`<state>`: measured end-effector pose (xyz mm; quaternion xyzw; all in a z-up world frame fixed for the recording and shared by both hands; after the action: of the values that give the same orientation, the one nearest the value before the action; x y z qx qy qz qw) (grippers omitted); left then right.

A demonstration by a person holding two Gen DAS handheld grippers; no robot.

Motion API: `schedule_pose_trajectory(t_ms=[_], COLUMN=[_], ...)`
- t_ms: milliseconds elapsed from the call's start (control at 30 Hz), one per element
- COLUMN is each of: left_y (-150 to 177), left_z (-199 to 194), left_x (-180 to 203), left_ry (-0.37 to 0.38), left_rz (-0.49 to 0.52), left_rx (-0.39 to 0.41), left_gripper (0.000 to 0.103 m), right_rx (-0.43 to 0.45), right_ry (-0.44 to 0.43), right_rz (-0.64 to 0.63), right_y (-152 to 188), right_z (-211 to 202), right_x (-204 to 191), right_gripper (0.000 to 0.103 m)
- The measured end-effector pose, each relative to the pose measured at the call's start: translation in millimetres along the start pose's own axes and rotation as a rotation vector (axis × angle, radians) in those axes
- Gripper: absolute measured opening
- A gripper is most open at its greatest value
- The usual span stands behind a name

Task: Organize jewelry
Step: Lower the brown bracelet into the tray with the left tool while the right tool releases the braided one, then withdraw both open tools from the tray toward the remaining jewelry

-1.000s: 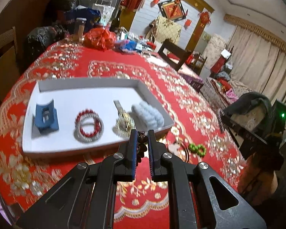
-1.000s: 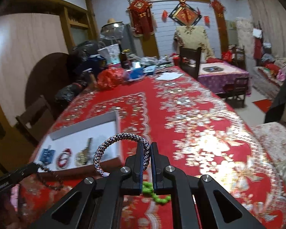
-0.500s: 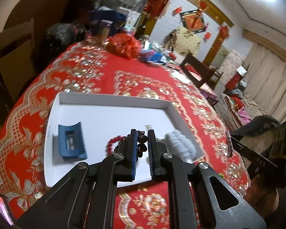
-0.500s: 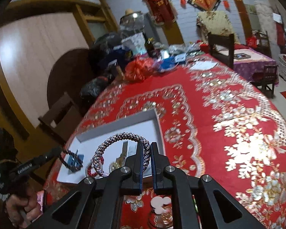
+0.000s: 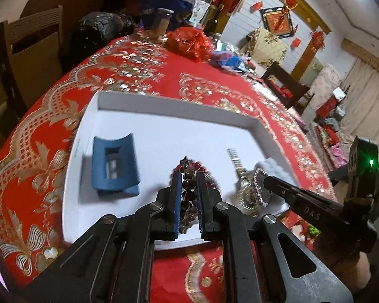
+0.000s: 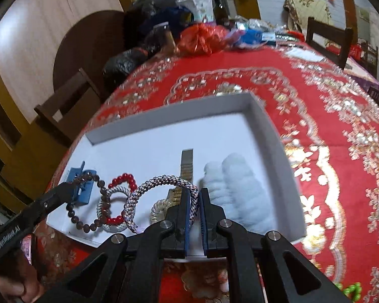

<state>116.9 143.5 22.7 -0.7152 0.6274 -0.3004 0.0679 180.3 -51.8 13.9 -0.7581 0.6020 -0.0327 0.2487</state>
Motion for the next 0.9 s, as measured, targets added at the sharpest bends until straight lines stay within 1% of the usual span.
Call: schedule_pose_trajectory(t_ms=[100,167,200,233,300,400,567,633,700,767,900], left_y=[5.9,9.6,11.3,11.7,14.5,16.2,22.5,26.0,29.3,31.1,33.3], left_z=[4.7,6.7,6.9,7.4,5.7,5.4,3.1,1.5,0.0,-1.7,-8.6], left_x=[1.5,4.6,6.3,7.0,9.1,10.4,10.9,11.0,12.1,13.6,15.0], left_ry=[-0.032,-0.048,-0.048,-0.049,-0.063,-0.062,-0.086,-0.082,-0.081,-0.077,-0.068], left_rz=[0.004,0.011,0.014,0.016,0.017,0.02,0.009,0.005,0.008,0.011,0.008], left_rx=[-0.017,-0.026,-0.026,-0.024,-0.011,-0.013,-0.009,-0.01,-0.009,-0.008,0.005], left_gripper=[0.009,0.014,0.02,0.031,0.044,0.044,0.045,0.047,0.047,0.047,0.047], right_rx=[-0.007,-0.02,-0.019,-0.016,-0.015,-0.005,0.007,0.013,0.026,0.046,0.077], right_ry=[-0.005,-0.004,-0.009,-0.013,-0.019,-0.015,-0.03,-0.036,-0.047,-0.094,-0.198], right_rz=[-0.001,0.004,0.006,0.011,0.023,0.028,0.028,0.023,0.017,0.022,0.049], right_y=[2.9,4.8,5.6,6.5,8.2,10.8,17.0,18.2,18.5,17.2,11.8], right_z=[5.9,7.6,7.2,6.4,3.7,-2.2,-15.8,-21.7,-27.5,-35.8,-53.8], right_x=[-1.9,-0.9,-0.5,0.5,3.4,5.6,6.5,5.4,4.0,4.1,7.8], right_gripper=[0.007,0.008,0.008,0.009,0.017,0.018,0.019,0.022,0.031,0.036,0.036])
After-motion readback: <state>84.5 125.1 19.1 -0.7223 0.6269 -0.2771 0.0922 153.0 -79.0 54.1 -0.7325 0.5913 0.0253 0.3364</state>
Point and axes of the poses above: each gripper's, at about its wrist camera, not at the fingertips, and z roughly the way its jaws point, x to its right, y to its underside, the point moved 1 cm from there along z, roughly the way its jaws point, and after that the axes turned 14 degrees about -x, right-handed, at the moved point
